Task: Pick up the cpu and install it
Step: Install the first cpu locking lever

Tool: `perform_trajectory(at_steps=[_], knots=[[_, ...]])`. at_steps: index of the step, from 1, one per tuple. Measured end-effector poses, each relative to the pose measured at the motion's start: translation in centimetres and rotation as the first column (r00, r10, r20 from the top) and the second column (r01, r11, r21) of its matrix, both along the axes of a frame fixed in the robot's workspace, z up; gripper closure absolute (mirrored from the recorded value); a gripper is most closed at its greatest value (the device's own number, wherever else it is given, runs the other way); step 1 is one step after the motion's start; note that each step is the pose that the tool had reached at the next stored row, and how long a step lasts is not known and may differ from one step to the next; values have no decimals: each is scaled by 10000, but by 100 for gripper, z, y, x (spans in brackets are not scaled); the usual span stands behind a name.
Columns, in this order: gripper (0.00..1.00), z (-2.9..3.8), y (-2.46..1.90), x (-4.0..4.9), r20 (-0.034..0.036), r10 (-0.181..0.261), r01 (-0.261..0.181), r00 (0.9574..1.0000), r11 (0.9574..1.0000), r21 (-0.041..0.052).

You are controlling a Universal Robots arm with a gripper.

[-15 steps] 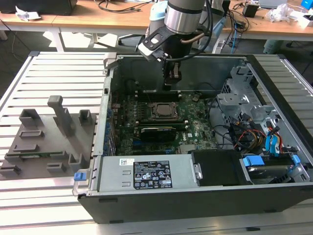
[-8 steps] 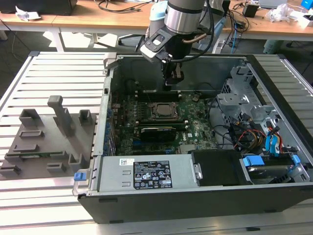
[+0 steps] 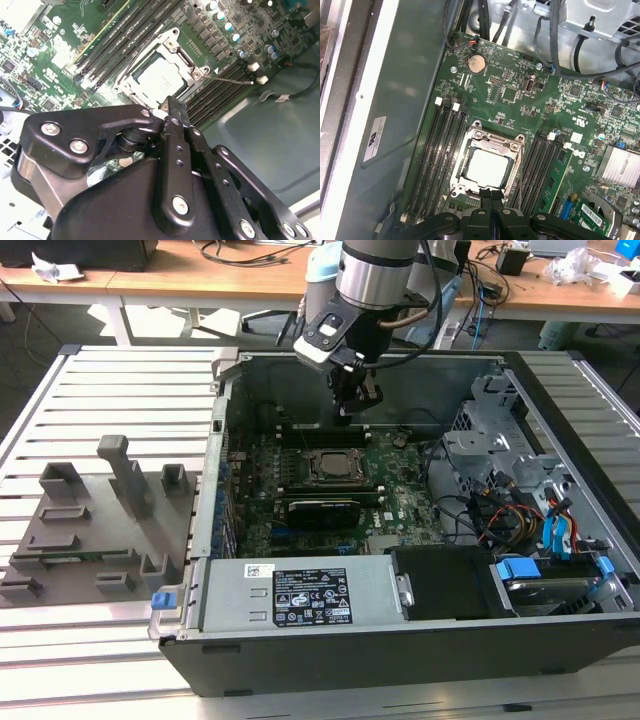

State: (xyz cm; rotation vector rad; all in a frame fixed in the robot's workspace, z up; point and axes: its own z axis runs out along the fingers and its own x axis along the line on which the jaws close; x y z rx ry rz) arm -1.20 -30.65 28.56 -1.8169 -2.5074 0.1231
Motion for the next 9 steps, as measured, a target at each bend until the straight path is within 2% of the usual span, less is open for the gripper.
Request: perform_trajectory(at_steps=[2, 9], knots=[[89, 0, 0, 1, 0, 328, -328, 9995, 9995, -1], [89, 0, 0, 2, 0, 771, -771, 9970, 9970, 0]])
